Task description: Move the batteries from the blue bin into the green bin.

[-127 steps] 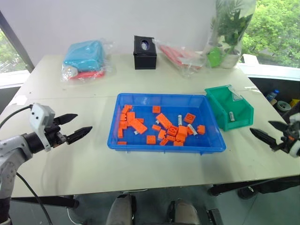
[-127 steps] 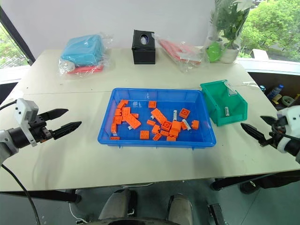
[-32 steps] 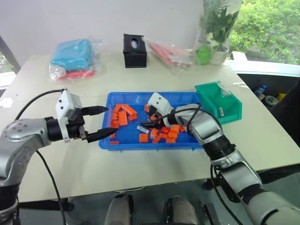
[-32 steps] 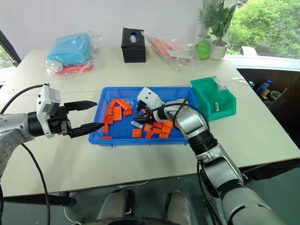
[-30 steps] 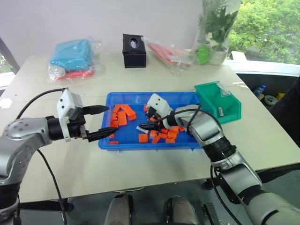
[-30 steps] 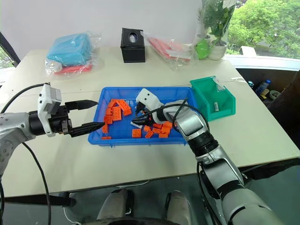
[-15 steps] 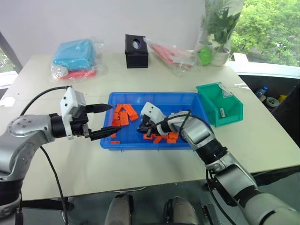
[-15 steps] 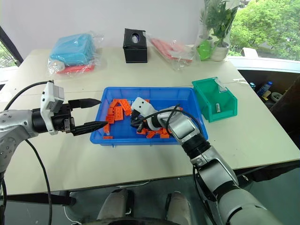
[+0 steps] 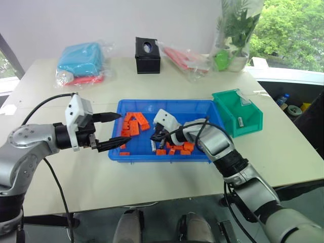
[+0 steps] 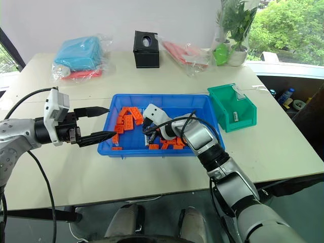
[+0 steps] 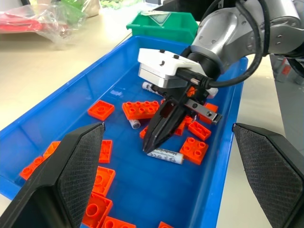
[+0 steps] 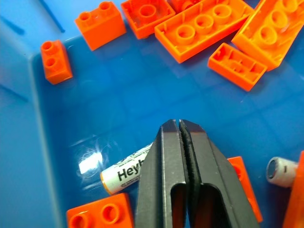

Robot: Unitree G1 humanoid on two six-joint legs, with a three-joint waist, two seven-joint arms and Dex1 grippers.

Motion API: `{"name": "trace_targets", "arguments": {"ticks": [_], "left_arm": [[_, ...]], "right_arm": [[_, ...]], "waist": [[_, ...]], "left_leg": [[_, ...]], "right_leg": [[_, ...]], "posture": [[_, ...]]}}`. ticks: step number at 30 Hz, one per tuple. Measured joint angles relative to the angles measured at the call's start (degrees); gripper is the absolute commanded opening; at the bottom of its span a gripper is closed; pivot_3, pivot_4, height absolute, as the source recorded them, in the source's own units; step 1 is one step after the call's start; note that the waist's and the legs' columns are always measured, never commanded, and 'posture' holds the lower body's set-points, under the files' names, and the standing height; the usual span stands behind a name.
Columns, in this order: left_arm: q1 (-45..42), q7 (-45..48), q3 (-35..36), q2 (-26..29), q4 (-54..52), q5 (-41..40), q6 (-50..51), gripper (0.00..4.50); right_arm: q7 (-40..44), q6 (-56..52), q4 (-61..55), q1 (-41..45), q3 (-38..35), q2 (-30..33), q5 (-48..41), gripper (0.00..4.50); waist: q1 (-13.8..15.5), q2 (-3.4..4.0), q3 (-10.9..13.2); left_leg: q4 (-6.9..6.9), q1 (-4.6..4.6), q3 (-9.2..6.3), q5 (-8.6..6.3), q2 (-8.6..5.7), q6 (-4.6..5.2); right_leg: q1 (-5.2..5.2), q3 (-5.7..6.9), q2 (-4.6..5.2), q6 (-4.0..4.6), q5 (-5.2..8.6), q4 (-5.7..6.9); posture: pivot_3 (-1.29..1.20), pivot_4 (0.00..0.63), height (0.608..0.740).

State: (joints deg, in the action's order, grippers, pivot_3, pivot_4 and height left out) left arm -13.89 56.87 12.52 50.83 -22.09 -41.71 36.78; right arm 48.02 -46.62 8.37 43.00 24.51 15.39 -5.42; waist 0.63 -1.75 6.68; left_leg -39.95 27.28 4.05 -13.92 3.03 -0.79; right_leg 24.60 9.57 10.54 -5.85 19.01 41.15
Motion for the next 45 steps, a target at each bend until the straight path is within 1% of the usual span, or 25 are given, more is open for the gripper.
{"name": "trace_targets", "arguments": {"ticks": [1, 2, 6, 11, 15, 19, 23, 27, 30, 34, 35, 37, 40, 41, 45], "left_arm": [[0.12, 0.03, -0.01, -0.23, -0.01, 0.03, -0.12, 4.5], [0.39, 0.1, -0.04, -0.36, -0.01, 0.05, -0.2, 4.5], [2.11, 0.39, -0.05, -0.49, -0.11, 0.37, -1.2, 4.5], [2.7, 0.59, -0.04, -0.49, -0.11, 0.8, -2.23, 4.5], [2.71, 0.95, -0.08, -0.5, -0.02, 1.24, -2.59, 4.5], [2.65, 1.23, -0.35, -0.96, 0.06, 1.57, -2.91, 4.5], [2.62, 1.68, -0.4, -1.1, 0.22, 1.8, -3.53, 4.5], [2.6, 1.67, -0.43, -1.18, 0.21, 1.91, -3.55, 4.5], [2.61, 1.7, -0.42, -1.18, 0.13, 1.93, -3.54, 4.5], [2.6, 1.86, -0.42, -1.15, 0.12, 1.92, -3.54, 4.5], [2.6, 1.89, -0.42, -1.15, 0.12, 1.92, -3.53, 4.5], [2.48, 1.88, -0.42, -1.15, 0.11, 1.92, -3.51, 4.5], [2.36, 1.86, -0.41, -1.14, 0.09, 1.91, -3.48, 4.5], [2.36, 1.86, -0.41, -1.13, 0.08, 1.91, -3.47, 4.5], [2.34, 1.92, -0.41, -1.05, 0.05, 1.88, -3.4, 4.5]], "right_arm": [[-0.28, -0.84, -1.02, -0.55, -0.01, 0.14, -0.06, 1.84], [-0.69, -1.92, -2.25, -1.16, -0.13, 0.23, -0.22, 2.42], [-3.02, -9.08, -8.63, -3.65, -1.77, 0.21, -2.15, 2.42], [-6.99, -19.51, -14.91, -3.92, -5.57, -0.77, -5.07, 2.42], [-8.87, -27.7, -17.26, -3.91, -6.93, -0.85, -7.59, 2.42], [-9.39, -31.59, -17.37, -3.19, -7.1, -0.52, -10.02, 2.42], [-9.29, -33.01, -16.66, -2.15, -6.88, -0.11, -12.08, 2.42], [-9.78, -32.62, -12.52, -0.73, -6.81, -1.88, -13.03, 2.42], [-10.55, -30.82, -9.4, -0.03, -6.13, -3.71, -13.04, 2.42], [-10.8, -27.8, -6.73, 1.05, -4.61, -4.26, -12.78, 2.42], [-10.9, -26.77, -6.11, 1.16, -4.28, -4.33, -12.75, 2.2], [-11.08, -25.55, -5.36, 1.17, -3.85, -4.4, -12.71, 1.6], [-11.19, -24.52, -4.7, 1.17, -3.25, -4.32, -12.64, 0.11], [-11.18, -24.25, -4.7, 1.17, -3.08, -4.33, -12.66, 0.05], [-11.18, -23.8, -4.79, 1.16, -2.72, -4.24, -12.73, 0.05]], "waist": [[0.0, 0.0, 0.0], [-0.02, 0.0, 0.0], [-0.04, 0.0, 0.0], [0.09, 0.0, 0.0], [0.03, 0.0, 0.0], [0.04, 0.0, 0.0], [0.0, 0.0, 0.0], [-0.07, 0.0, 0.0], [-0.03, 0.0, 0.0], [0.0, 0.0, 0.0], [-0.02, 0.0, 0.0], [-0.04, 0.0, -0.01], [-0.09, 0.01, -0.01], [-0.1, 0.0, -0.02], [-0.1, 0.01, -0.02]], "left_leg": [[0.0, 0.0, 0.0, 0.0, 0.0, 0.0], [0.0, 0.0, 0.0, 0.0, 0.0, 0.0], [0.0, 0.0, -0.01, 0.0, 0.01, 0.0], [0.0, 0.0, -0.03, -0.05, 0.01, -0.09], [0.01, 0.0, -0.02, -0.04, 0.01, -0.06], [0.01, 0.0, -0.01, -0.03, 0.01, -0.04], [0.02, 0.0, 0.0, -0.01, 0.0, 0.01], [0.03, 0.0, 0.0, 0.0, 0.01, 0.03], [0.03, 0.0, 0.01, 0.0, 0.0, 0.03], [0.02, 0.0, 0.01, -0.01, 0.01, 0.02], [0.02, -0.01, 0.01, -0.01, 0.01, 0.02], [0.02, -0.01, 0.01, -0.01, 0.01, 0.02], [0.02, -0.01, 0.01, -0.01, 0.01, 0.02], [0.02, -0.01, 0.01, -0.01, 0.01, 0.03], [0.02, -0.01, 0.0, -0.01, 0.01, 0.02]], "right_leg": [[0.0, 0.0, 0.0, 0.0, 0.0, 0.0], [0.0, 0.0, 0.0, 0.0, 0.0, 0.0], [0.0, 0.0, 0.0, 0.0, 0.0, 0.0], [-0.01, 0.0, 0.0, 0.03, 0.0, -0.02], [-0.01, 0.0, 0.0, 0.02, -0.01, -0.03], [-0.01, 0.01, 0.0, 0.02, -0.01, -0.03], [0.0, 0.01, 0.0, 0.01, -0.01, -0.04], [0.01, 0.01, -0.02, 0.01, -0.01, -0.03], [0.01, 0.01, -0.01, 0.01, -0.01, -0.03], [0.0, 0.01, -0.02, 0.01, -0.01, -0.03], [0.0, 0.01, -0.02, 0.01, -0.01, -0.03], [0.0, 0.01, -0.02, 0.01, -0.01, -0.03], [0.0, 0.0, -0.02, 0.01, -0.01, -0.02], [0.0, 0.01, -0.02, 0.01, -0.01, -0.02], [0.0, 0.0, -0.02, 0.01, -0.01, -0.02]], "posture": [[0.0, 0.15, 0.63], [0.0, 0.15, 0.63], [0.0, 0.15, 0.63], [0.0, 0.15, 0.63], [0.0, 0.15, 0.63], [0.0, 0.15, 0.63], [0.0, 0.15, 0.63], [0.0, 0.15, 0.63], [0.0, 0.15, 0.63], [0.0, 0.15, 0.63], [0.0, 0.15, 0.63], [0.0, 0.15, 0.63], [0.0, 0.15, 0.63], [0.0, 0.15, 0.63], [0.0, 0.15, 0.63]]}}
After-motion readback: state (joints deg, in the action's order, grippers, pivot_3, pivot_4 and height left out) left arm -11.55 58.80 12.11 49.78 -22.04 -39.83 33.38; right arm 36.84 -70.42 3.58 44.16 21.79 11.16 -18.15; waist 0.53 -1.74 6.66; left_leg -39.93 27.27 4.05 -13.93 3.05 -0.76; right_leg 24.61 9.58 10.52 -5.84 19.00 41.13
